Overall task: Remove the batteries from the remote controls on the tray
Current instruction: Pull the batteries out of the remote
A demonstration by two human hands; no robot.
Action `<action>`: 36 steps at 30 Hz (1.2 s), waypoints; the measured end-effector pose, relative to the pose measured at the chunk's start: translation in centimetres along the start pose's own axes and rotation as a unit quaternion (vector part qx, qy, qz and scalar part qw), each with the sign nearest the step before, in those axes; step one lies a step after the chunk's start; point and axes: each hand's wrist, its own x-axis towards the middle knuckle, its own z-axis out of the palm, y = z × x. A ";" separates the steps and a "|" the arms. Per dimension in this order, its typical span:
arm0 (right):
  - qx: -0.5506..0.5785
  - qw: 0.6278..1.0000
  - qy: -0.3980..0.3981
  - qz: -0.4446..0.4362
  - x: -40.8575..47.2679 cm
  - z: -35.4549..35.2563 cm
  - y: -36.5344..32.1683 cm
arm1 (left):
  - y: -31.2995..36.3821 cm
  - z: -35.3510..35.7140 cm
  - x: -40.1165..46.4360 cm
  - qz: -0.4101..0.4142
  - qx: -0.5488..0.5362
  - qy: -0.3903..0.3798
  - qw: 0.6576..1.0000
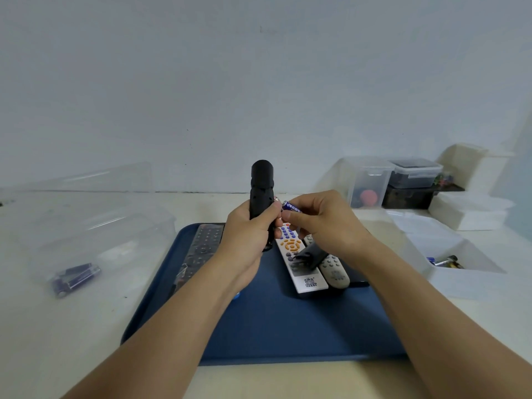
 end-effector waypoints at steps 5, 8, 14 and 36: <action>0.041 0.999 0.010 -0.022 0.0 0.3 -0.3 | 0.9 0.3 -0.2 -0.090 -0.169 -0.016 0.981; 0.045 0.998 0.004 -0.043 0.0 0.8 -0.5 | 1.0 0.4 -0.4 -0.106 -0.179 -0.026 0.978; -0.012 0.999 0.034 -0.026 -0.1 1.4 -0.2 | 0.9 0.4 -0.6 -0.119 -0.172 -0.026 0.977; -0.002 0.996 0.090 -0.005 0.4 1.8 0.4 | 0.4 0.1 -0.4 -0.108 -0.140 -0.075 0.981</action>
